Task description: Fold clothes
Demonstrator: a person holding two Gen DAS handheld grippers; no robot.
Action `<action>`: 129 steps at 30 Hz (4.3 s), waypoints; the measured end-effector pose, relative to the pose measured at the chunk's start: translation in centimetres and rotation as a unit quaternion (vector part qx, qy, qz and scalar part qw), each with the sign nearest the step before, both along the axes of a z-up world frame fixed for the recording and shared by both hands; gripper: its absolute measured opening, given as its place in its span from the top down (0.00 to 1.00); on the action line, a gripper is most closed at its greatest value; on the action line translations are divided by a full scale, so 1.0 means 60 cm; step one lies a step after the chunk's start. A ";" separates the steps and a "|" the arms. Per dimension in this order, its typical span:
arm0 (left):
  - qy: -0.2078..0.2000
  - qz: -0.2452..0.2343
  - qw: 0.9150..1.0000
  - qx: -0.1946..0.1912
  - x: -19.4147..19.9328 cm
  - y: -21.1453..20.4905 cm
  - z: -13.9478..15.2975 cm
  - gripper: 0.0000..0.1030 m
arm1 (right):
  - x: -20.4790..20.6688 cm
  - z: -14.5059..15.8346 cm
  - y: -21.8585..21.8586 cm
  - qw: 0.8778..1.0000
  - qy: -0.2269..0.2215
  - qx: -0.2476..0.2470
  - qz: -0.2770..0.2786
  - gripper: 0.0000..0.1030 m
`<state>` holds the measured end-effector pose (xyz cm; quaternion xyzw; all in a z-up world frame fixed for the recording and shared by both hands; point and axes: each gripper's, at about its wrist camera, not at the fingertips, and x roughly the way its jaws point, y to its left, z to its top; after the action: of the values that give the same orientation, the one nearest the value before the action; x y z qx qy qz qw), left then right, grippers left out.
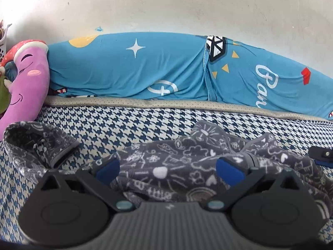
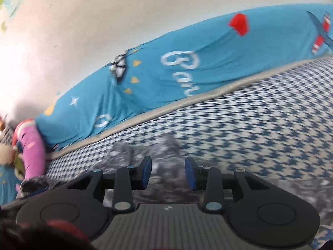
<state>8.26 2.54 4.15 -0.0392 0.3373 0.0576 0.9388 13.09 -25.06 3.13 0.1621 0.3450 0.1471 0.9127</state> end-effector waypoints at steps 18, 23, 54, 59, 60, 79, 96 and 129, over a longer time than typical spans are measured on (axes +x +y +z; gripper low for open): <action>0.032 -0.030 0.999 0.003 0.025 -0.034 -0.033 0.00 | -0.048 -0.072 0.086 0.981 0.113 -0.027 0.154 0.65; 0.052 -0.030 0.998 0.024 0.027 -0.046 -0.057 0.00 | -0.056 -0.047 0.078 0.981 0.092 -0.025 0.171 0.65; 0.082 -0.034 0.995 0.033 0.033 -0.045 -0.087 0.00 | 0.070 -0.029 -0.013 0.996 0.045 0.000 0.079 0.55; 0.086 -0.041 0.995 0.031 0.032 -0.044 -0.087 0.00 | 0.102 -0.043 -0.010 0.995 0.055 0.007 0.078 0.48; 0.087 -0.043 0.995 0.032 0.032 -0.045 -0.088 0.00 | 0.109 -0.047 -0.008 0.995 0.060 0.010 0.077 0.48; 0.093 -0.047 0.994 0.032 0.034 -0.048 -0.090 0.00 | 0.157 -0.108 0.079 0.990 0.073 -0.044 0.111 0.50; 0.068 -0.065 0.995 -0.027 0.025 -0.047 -0.066 0.00 | 0.137 -0.039 0.086 0.992 -0.032 -0.076 0.100 0.85; 0.017 0.011 0.998 -0.054 0.176 -0.082 -0.078 0.00 | 0.137 0.082 0.101 0.985 -0.171 -0.004 0.017 0.88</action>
<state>18.84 -2.35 -0.56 -0.0930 0.3554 0.0506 0.9287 21.29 -19.01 8.07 0.1253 0.1870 0.1869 0.9562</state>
